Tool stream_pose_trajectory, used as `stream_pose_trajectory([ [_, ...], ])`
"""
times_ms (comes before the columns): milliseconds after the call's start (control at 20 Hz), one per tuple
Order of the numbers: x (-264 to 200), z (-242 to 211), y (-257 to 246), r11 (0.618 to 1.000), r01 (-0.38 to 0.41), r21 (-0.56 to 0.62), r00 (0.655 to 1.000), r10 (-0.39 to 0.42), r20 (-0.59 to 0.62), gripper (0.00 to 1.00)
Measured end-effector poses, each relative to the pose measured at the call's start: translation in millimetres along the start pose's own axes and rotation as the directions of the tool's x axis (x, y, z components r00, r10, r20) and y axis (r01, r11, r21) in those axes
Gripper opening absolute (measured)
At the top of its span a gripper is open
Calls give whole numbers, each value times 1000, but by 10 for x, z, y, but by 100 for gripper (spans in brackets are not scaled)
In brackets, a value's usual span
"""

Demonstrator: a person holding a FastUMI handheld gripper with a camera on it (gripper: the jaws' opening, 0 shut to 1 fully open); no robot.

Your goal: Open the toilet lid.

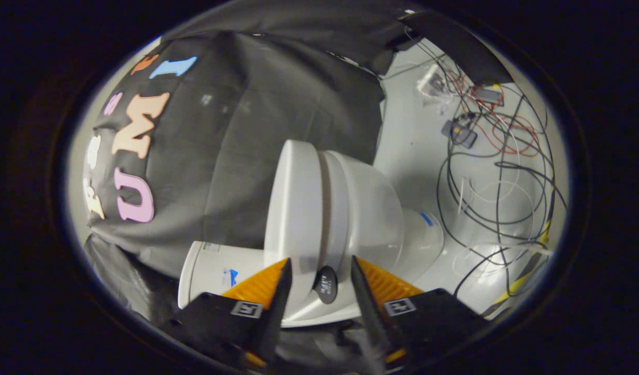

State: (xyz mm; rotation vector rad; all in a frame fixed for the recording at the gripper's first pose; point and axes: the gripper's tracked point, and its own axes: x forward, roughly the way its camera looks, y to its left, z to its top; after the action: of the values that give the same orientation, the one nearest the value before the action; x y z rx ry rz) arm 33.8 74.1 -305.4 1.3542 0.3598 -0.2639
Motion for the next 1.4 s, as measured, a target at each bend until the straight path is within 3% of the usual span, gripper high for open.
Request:
stream_pose_trajectory([
  [100, -43, 65, 0, 999, -12, 50, 1000, 12, 8, 57],
  [400, 35, -12, -19, 990, -24, 138, 999, 31, -44, 57],
  [450, -156, -63, -29, 993, -13, 117, 995, 24, -97, 57],
  [500, -286, 18, -82, 997, 13, 77, 996, -6, -84, 44],
  [550, 45, -68, -73, 999, 20, 47, 994, -15, -112, 31],
  [650, 39, -48, -60, 999, 34, -4, 992, -35, -120, 6],
  [900, 92, 61, -56, 987, 101, -129, 994, -106, -38, 3],
  [1050, 54, 64, -15, 991, 108, -79, 992, -113, -55, 0],
  [1400, 76, 61, 158, 978, 176, -113, 984, -177, 5, 0],
])
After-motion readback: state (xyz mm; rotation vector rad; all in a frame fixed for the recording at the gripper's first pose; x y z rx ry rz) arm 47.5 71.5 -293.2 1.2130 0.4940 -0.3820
